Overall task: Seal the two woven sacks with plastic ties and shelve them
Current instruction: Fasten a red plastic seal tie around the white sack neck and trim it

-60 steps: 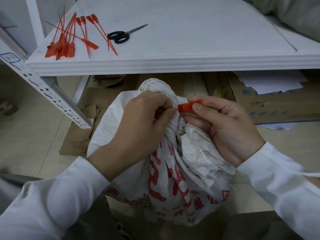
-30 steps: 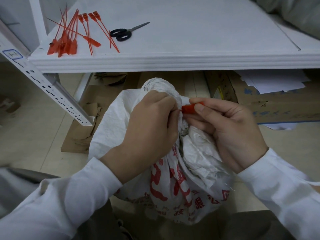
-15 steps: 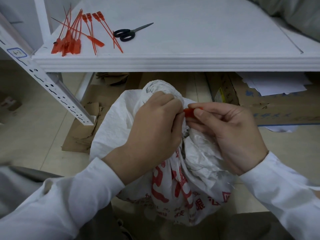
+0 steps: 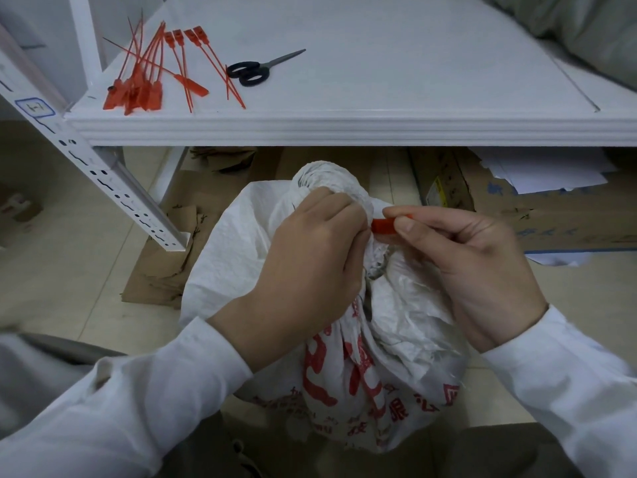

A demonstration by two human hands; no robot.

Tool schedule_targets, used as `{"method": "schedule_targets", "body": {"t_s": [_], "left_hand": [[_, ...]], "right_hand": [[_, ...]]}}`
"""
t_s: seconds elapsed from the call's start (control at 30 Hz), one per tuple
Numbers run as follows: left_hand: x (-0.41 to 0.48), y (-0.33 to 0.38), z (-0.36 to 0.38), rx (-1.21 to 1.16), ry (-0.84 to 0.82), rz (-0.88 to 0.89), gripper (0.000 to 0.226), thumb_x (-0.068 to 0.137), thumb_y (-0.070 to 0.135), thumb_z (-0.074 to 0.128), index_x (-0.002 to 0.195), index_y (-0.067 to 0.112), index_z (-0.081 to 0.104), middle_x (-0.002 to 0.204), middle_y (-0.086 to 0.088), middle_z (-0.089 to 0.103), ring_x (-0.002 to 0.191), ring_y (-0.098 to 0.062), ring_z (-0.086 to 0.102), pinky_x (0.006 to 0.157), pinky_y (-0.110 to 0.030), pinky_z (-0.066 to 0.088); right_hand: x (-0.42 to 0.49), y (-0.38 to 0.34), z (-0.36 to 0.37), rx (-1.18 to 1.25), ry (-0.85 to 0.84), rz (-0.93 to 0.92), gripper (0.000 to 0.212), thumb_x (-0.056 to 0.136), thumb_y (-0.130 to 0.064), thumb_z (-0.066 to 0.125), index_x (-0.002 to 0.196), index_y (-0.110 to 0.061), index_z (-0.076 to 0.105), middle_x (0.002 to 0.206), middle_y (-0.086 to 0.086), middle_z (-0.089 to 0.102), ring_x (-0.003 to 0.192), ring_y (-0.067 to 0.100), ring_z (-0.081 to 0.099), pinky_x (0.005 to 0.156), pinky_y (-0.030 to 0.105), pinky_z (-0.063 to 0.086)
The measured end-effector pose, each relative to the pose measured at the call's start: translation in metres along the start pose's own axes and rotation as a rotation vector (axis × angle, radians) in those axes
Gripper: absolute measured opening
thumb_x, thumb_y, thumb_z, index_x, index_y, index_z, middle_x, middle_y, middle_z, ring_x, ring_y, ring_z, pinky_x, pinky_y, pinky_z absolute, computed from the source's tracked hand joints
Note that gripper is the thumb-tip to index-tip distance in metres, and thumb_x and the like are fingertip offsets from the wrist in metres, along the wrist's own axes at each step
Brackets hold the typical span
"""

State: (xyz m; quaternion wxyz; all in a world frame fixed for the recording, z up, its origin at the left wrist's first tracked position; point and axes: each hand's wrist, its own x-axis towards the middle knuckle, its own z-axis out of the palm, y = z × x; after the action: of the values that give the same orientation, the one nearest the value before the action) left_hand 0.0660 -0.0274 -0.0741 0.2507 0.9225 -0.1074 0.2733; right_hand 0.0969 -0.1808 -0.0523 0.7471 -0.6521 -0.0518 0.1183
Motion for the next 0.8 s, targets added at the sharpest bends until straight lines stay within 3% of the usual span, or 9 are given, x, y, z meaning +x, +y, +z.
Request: {"method": "schedule_targets", "body": {"t_s": [0.23,0.37,0.43,0.5,0.57,0.63,0.7,0.8], "left_hand": [[-0.001,-0.004,0.003,-0.031,-0.003,-0.004,0.016,0.086,0.001,0.059,0.07,0.003,0.058,0.071,-0.005,0.053,0.069,-0.016,0.046,0.063,-0.026,0.038],[0.006,-0.006,-0.001,-0.041,0.006,-0.021,0.016,0.088,0.005,0.061,0.072,0.002,0.06,0.073,-0.005,0.056,0.07,-0.017,0.048,0.064,-0.026,0.04],[0.011,-0.002,-0.007,-0.048,0.042,0.02,0.016,0.09,0.005,0.062,0.075,0.0,0.063,0.077,-0.007,0.057,0.074,-0.019,0.049,0.066,-0.027,0.04],[0.014,-0.001,-0.013,0.007,0.08,0.136,0.017,0.092,0.006,0.062,0.078,-0.001,0.066,0.088,-0.012,0.063,0.085,-0.024,0.051,0.074,-0.029,0.039],[0.016,-0.005,-0.019,0.11,0.075,0.277,0.018,0.095,0.011,0.06,0.081,0.004,0.069,0.109,-0.009,0.069,0.109,-0.027,0.054,0.089,-0.035,0.038],[0.018,-0.009,-0.024,0.148,0.004,0.349,0.02,0.098,0.014,0.055,0.087,0.007,0.071,0.114,-0.004,0.07,0.12,-0.023,0.056,0.101,-0.039,0.033],[0.019,-0.011,-0.024,0.146,-0.065,0.333,0.024,0.099,0.016,0.051,0.09,0.007,0.071,0.103,-0.005,0.072,0.106,-0.022,0.064,0.102,-0.037,0.032],[0.016,-0.007,-0.02,0.151,-0.139,0.253,0.028,0.098,0.019,0.047,0.086,0.007,0.07,0.087,-0.005,0.069,0.087,-0.024,0.064,0.092,-0.029,0.031]], "right_hand": [[-0.002,-0.001,0.0,-0.004,-0.043,-0.005,0.018,0.069,-0.016,0.067,0.085,-0.012,0.075,0.086,0.006,0.076,0.086,0.017,0.073,0.078,0.018,0.054],[0.004,-0.007,-0.003,0.155,-0.002,0.116,0.024,0.067,-0.014,0.065,0.089,-0.006,0.073,0.082,0.011,0.075,0.076,0.015,0.072,0.073,0.02,0.057],[0.006,-0.011,-0.004,0.213,0.017,0.151,0.024,0.068,-0.013,0.064,0.089,-0.006,0.072,0.08,0.012,0.075,0.076,0.016,0.072,0.079,0.025,0.058],[0.006,-0.013,-0.004,0.254,0.01,0.163,0.023,0.068,-0.013,0.063,0.089,-0.005,0.072,0.08,0.012,0.075,0.076,0.017,0.072,0.08,0.027,0.058],[0.006,-0.015,-0.003,0.304,-0.017,0.183,0.024,0.068,-0.012,0.062,0.089,-0.003,0.071,0.079,0.013,0.074,0.074,0.017,0.072,0.068,0.023,0.059],[0.005,-0.015,-0.002,0.338,-0.024,0.207,0.025,0.068,-0.01,0.062,0.09,-0.001,0.07,0.078,0.013,0.074,0.071,0.016,0.072,0.062,0.02,0.056],[0.006,-0.012,-0.002,0.335,-0.003,0.233,0.021,0.071,-0.007,0.063,0.09,-0.001,0.07,0.078,0.014,0.074,0.07,0.016,0.072,0.062,0.019,0.056],[0.008,-0.006,-0.005,0.296,0.07,0.283,0.012,0.084,-0.001,0.061,0.091,-0.001,0.071,0.078,0.015,0.074,0.068,0.015,0.072,0.061,0.018,0.056]]}}
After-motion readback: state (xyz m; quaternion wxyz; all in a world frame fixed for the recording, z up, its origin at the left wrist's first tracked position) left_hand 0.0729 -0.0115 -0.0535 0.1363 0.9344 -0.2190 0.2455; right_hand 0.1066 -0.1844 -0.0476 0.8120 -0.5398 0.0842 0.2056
